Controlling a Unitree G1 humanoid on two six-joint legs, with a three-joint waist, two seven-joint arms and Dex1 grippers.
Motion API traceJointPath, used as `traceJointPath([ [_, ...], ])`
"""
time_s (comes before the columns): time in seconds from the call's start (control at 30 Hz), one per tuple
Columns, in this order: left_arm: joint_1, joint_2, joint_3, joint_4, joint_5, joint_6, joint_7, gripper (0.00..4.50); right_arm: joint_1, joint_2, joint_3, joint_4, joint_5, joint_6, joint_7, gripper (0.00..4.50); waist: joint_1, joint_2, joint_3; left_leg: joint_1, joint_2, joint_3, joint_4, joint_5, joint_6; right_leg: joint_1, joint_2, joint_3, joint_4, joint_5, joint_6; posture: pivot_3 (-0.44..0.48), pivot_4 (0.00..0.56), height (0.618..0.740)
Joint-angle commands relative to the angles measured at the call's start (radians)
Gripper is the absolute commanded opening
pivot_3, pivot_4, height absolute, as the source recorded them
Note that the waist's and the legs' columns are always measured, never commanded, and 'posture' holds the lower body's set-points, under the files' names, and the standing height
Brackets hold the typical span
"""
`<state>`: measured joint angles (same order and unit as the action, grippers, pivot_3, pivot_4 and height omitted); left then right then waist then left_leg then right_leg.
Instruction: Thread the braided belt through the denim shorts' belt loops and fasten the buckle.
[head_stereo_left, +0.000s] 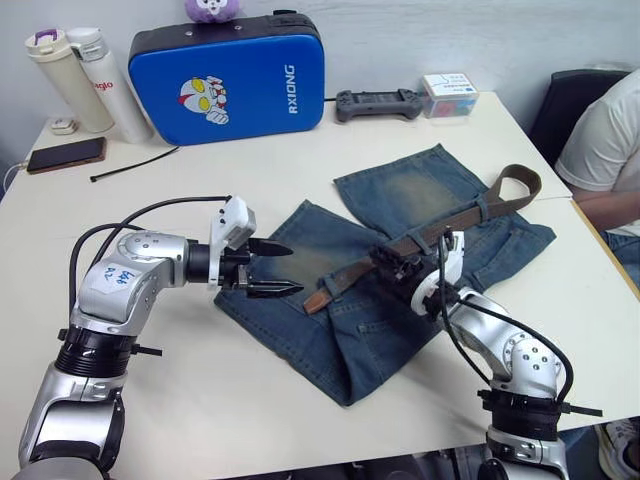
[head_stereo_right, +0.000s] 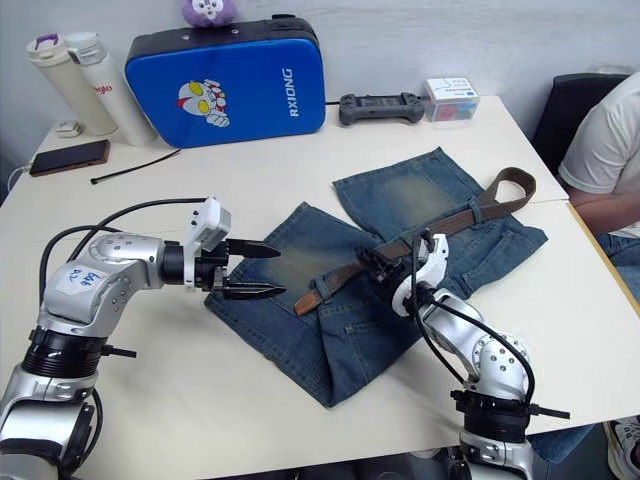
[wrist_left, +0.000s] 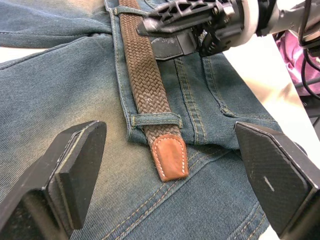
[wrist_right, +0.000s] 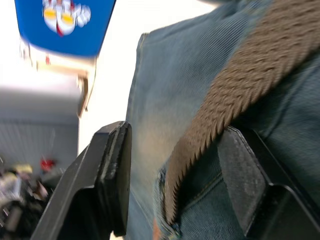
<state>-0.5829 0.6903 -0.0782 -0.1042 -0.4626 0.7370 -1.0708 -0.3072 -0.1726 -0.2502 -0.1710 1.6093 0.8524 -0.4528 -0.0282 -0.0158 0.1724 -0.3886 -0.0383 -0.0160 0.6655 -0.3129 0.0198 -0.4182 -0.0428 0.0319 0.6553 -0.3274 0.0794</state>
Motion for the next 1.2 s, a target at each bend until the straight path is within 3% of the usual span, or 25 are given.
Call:
traceJointPath([
  [0.03, -0.013, 0.008, 0.002, -0.013, 0.003, -0.022, -0.007, 4.5, -0.018, 0.003, -0.032, 0.013, 0.024, -0.044, -0.02, 2.88, 0.0, 0.0, 0.0, 0.0, 0.0, 0.0, 0.0, 0.0, 0.0, 0.0, 0.0, 0.0, 0.0, 0.0, 0.0, 0.0, 0.15, 0.738],
  [0.07, -0.014, 0.009, 0.001, -0.012, 0.004, -0.024, -0.007, 4.5, -0.022, 0.009, -0.034, 0.024, 0.017, -0.057, -0.028, 2.88, 0.0, 0.0, 0.0, 0.0, 0.0, 0.0, 0.0, 0.0, 0.0, 0.0, 0.0, 0.0, 0.0, 0.0, 0.0, 0.0, 0.15, 0.738],
  [0.17, -0.015, 0.013, 0.0, -0.006, 0.005, -0.03, -0.011, 4.5, -0.023, 0.02, -0.027, 0.047, 0.012, -0.067, -0.031, 2.09, 0.0, 0.0, 0.0, 0.0, 0.0, 0.0, 0.0, 0.0, 0.0, 0.0, 0.0, 0.0, 0.0, 0.0, 0.0, 0.0, 0.15, 0.738],
  [0.33, -0.015, 0.021, 0.0, 0.001, 0.005, -0.034, -0.02, 4.5, -0.005, -0.003, 0.051, 0.029, -0.032, 0.0, -0.005, 0.08, 0.0, 0.001, 0.0, 0.0, 0.0, 0.0, 0.0, 0.0, 0.0, 0.0, 0.0, 0.0, 0.0, 0.0, 0.0, 0.0, 0.15, 0.738],
  [0.53, -0.009, 0.032, -0.008, -0.006, 0.005, -0.032, -0.032, 4.5, -0.005, 0.027, 0.143, 0.012, -0.063, 0.052, 0.057, 0.03, -0.008, 0.001, 0.0, 0.0, 0.0, 0.0, -0.001, 0.0, 0.0, 0.0, 0.0, 0.0, 0.0, 0.0, 0.0, 0.0, 0.15, 0.738],
  [0.7, 0.002, 0.054, -0.018, -0.021, 0.006, -0.023, -0.048, 4.5, 0.002, 0.013, 0.145, 0.001, -0.09, 0.063, 0.084, 0.03, -0.009, 0.001, 0.0, 0.0, 0.0, 0.0, -0.001, 0.0, 0.0, -0.001, 0.0, 0.0, 0.0, 0.0, 0.0, 0.0, 0.15, 0.738],
  [0.73, 0.005, 0.061, -0.02, -0.024, 0.005, -0.021, -0.055, 4.5, 0.004, 0.006, 0.136, -0.006, -0.083, 0.064, 0.093, 0.81, -0.009, 0.001, 0.0, 0.0, 0.0, 0.0, -0.001, 0.0, 0.0, -0.001, 0.0, 0.0, 0.0, 0.0, 0.0, 0.0, 0.15, 0.738],
  [0.77, 0.009, 0.069, -0.023, -0.026, 0.003, -0.019, -0.063, 4.5, 0.006, -0.006, 0.126, -0.019, -0.069, 0.069, 0.097, 1.01, -0.007, 0.001, 0.0, 0.0, 0.0, 0.0, -0.001, 0.0, 0.0, -0.001, 0.0, 0.0, 0.0, 0.0, 0.0, 0.0, 0.15, 0.738],
  [0.8, 0.011, 0.076, -0.026, -0.029, 0.001, -0.017, -0.07, 4.5, 0.007, -0.026, 0.121, -0.036, -0.058, 0.08, 0.105, 1.77, -0.007, 0.001, 0.001, 0.0, 0.0, 0.0, -0.001, 0.0, 0.0, -0.001, 0.0, 0.0, 0.0, 0.0, 0.0, 0.0, 0.15, 0.738],
  [0.83, 0.012, 0.081, -0.028, -0.03, 0.0, -0.017, -0.076, 4.5, 0.008, -0.053, 0.121, -0.059, -0.059, 0.098, 0.119, 1.96, -0.004, 0.002, 0.001, 0.0, 0.0, 0.0, -0.001, 0.0, 0.0, -0.001, 0.0, 0.0, 0.0, 0.0, 0.0, 0.0, 0.15, 0.738],
  [0.93, 0.013, 0.096, -0.038, -0.033, 0.015, -0.036, -0.087, 4.5, 0.008, -0.208, 0.135, -0.174, -0.117, 0.173, 0.209, 3.42, 0.002, 0.003, 0.002, -0.001, 0.0, 0.0, -0.001, 0.0, 0.001, -0.001, -0.001, 0.0, 0.0, 0.0, 0.0, 0.0, 0.15, 0.738],
  [1.0, 0.023, 0.105, -0.052, -0.042, 0.047, -0.092, -0.091, 4.5, 0.001, -0.332, 0.154, -0.264, -0.17, 0.21, 0.307, 4.16, 0.005, 0.004, 0.002, -0.002, -0.001, 0.0, 0.0, 0.0, 0.002, -0.001, -0.002, 0.0, -0.001, 0.0, 0.0, 0.0, 0.15, 0.738],
  [1.2, 0.097, 0.125, -0.078, -0.091, 0.135, -0.257, -0.096, 4.5, -0.048, -0.628, 0.286, -0.402, -0.483, 0.191, 0.6, 4.16, 0.0, 0.004, 0.003, -0.002, -0.001, 0.0, -0.001, -0.002, 0.007, -0.001, -0.001, 0.0, -0.003, 0.0, 0.0, 0.0, 0.15, 0.738],
])
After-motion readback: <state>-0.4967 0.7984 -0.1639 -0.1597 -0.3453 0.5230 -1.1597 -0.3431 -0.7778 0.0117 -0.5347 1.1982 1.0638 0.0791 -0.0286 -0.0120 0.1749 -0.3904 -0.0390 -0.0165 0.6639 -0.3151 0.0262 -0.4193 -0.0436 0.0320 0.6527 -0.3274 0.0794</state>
